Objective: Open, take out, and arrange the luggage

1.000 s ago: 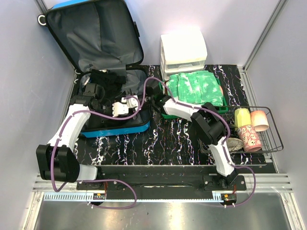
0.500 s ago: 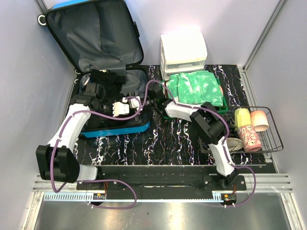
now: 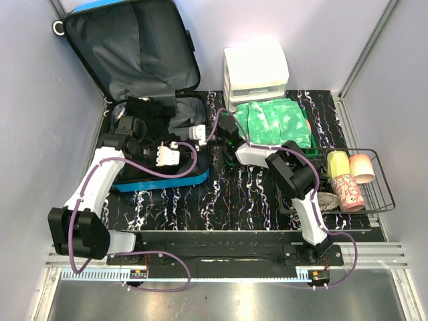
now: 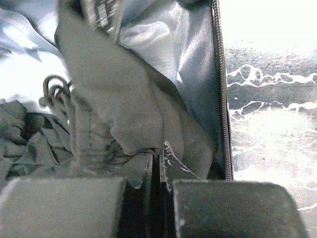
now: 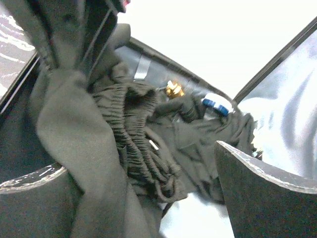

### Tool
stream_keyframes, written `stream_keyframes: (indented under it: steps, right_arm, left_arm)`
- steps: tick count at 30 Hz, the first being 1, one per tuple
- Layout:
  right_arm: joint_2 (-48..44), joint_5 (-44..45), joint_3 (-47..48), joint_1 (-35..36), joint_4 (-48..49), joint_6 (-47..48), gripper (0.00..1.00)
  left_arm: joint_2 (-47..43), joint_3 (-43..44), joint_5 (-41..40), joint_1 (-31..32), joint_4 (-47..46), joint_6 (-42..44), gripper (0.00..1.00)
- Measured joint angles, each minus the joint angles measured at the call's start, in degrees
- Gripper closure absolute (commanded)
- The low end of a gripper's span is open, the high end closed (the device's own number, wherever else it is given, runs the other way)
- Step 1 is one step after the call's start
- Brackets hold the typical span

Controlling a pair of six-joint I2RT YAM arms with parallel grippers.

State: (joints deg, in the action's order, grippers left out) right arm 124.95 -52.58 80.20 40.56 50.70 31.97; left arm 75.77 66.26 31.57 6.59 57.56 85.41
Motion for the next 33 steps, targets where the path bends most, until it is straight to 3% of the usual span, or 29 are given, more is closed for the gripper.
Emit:
stream_keyframes:
  steps: [6, 13, 16, 17, 19, 21, 22, 25, 26, 27, 29, 30, 31, 33]
  right_arm:
    - [1.2, -4.7, 8.8, 0.1, -4.7, -0.7, 0.0]
    - [1.6, -13.0, 10.6, 1.0, -23.7, 8.4, 0.05]
    - [2.7, -14.6, 14.6, 2.0, -34.5, 12.4, 0.24]
    - [3.2, -14.6, 16.2, 2.3, -36.9, 13.0, 0.43]
    - [4.0, -14.4, 18.6, 2.7, -40.0, 12.6, 0.67]
    - [4.3, -14.0, 20.4, 2.8, -41.7, 10.9, 1.0]
    - [4.3, -13.7, 21.0, 2.7, -42.2, 9.8, 1.0]
    - [4.3, -12.4, 21.6, 2.6, -42.2, 4.2, 1.0]
    - [4.3, -12.1, 21.5, 2.4, -41.8, 1.5, 1.0]
    - [4.3, -11.7, 21.6, 2.2, -41.4, -1.4, 1.0]
    - [4.3, -10.8, 21.6, 1.3, -40.2, -8.0, 1.0]
    - [4.3, -10.4, 21.6, 0.5, -39.6, -11.8, 1.0]
    - [4.3, -10.1, 21.6, -0.4, -39.0, -15.2, 1.0]
    - [4.1, -9.6, 21.6, -2.8, -37.9, -23.8, 1.0]
  left_arm:
    - [-2.2, 0.0, 0.1, 1.5, 0.3, 2.7, 1.0]
    - [-2.6, 0.7, 0.0, 1.9, 0.7, 3.3, 1.0]
    - [-2.6, 1.4, 0.0, 2.0, 0.6, 3.4, 1.0]
    - [-2.6, 1.5, 0.0, 2.1, 0.6, 3.4, 1.0]
    - [-2.9, 1.6, -0.1, 2.1, 0.7, 3.4, 1.0]
    - [-3.3, 1.6, -0.2, 2.2, 0.7, 3.4, 1.0]
    - [-3.5, 1.6, -0.2, 2.2, 0.6, 3.3, 0.99]
    - [-4.2, 1.6, -0.5, 2.2, -0.2, 1.8, 0.82]
    - [-4.2, 1.8, -0.5, 2.2, -0.4, 0.9, 0.63]
    - [-4.0, 2.6, -0.4, 1.5, -0.3, -0.8, 0.52]
    - [-2.6, 6.0, 1.3, 0.0, -0.2, -5.7, 0.4]
    - [-1.5, 8.9, 2.1, -1.3, -0.3, -8.4, 0.2]
    - [0.1, 12.6, 3.2, -2.7, -0.6, -12.1, 0.11]
    - [3.6, 20.1, 4.8, -5.5, -2.8, -19.5, 0.05]
